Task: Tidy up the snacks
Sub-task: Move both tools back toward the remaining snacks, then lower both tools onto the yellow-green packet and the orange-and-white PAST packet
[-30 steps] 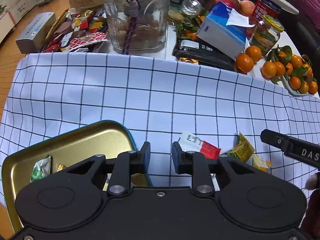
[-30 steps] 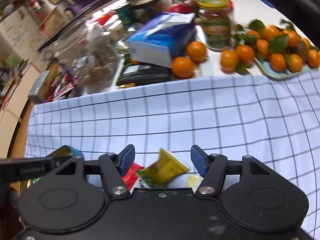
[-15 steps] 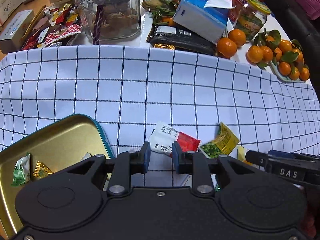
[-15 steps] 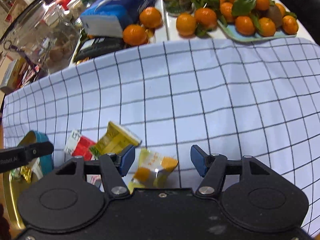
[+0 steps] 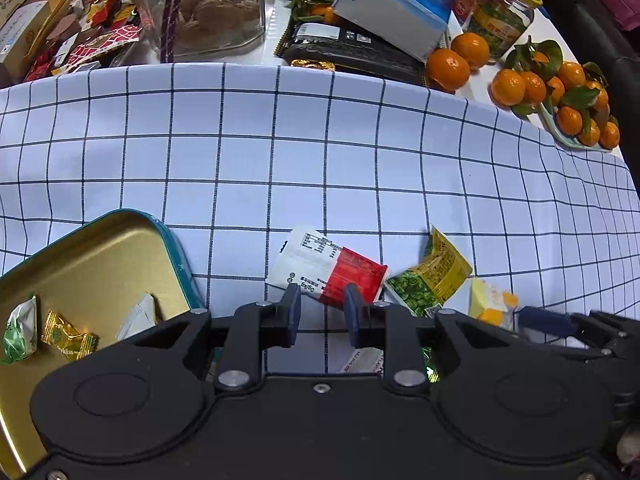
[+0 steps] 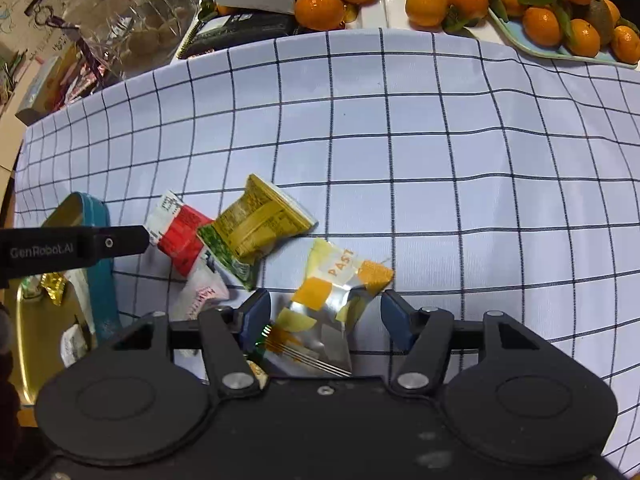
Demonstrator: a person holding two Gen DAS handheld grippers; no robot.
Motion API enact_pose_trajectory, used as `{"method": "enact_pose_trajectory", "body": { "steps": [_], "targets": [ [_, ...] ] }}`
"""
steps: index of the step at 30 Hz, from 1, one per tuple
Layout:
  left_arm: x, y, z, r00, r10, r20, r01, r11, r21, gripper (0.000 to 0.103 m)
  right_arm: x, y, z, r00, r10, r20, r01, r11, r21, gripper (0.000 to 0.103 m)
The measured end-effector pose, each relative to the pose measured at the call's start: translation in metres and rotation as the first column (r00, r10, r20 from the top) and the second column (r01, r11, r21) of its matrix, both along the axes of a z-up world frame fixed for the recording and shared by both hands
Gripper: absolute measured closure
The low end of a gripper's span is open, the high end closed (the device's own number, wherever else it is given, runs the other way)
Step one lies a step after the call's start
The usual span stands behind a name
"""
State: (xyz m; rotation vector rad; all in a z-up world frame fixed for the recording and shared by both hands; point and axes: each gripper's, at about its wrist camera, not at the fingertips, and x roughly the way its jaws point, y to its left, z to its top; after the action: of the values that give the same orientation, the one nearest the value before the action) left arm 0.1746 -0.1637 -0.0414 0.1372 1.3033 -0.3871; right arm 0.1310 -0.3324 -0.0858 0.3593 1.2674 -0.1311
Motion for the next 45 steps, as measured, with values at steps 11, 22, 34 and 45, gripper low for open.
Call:
{"method": "enact_pose_trajectory", "body": {
  "steps": [11, 22, 34, 45],
  "targets": [
    [-0.005, -0.007, 0.003, 0.999, -0.049, 0.012, 0.05, 0.998, -0.049, 0.07, 0.003, -0.02, 0.001, 0.998, -0.062, 0.022, 0.064, 0.995, -0.074, 0.041],
    [-0.007, -0.024, 0.004, 0.998, -0.058, 0.024, 0.06, 0.994, -0.087, 0.07, -0.001, -0.011, 0.003, 1.0, 0.002, 0.027, 0.001, 0.994, -0.105, 0.042],
    [-0.021, -0.053, 0.011, 0.981, -0.162, 0.102, 0.173, 0.979, -0.106, 0.07, -0.012, -0.039, 0.004, 0.998, -0.048, 0.032, 0.051, 0.993, -0.107, 0.045],
    [-0.027, -0.072, -0.004, 0.968, -0.226, 0.107, 0.229, 0.973, -0.013, 0.058, -0.014, -0.051, 0.003, 0.997, -0.077, 0.026, 0.079, 0.993, -0.085, 0.044]
  ]
}}
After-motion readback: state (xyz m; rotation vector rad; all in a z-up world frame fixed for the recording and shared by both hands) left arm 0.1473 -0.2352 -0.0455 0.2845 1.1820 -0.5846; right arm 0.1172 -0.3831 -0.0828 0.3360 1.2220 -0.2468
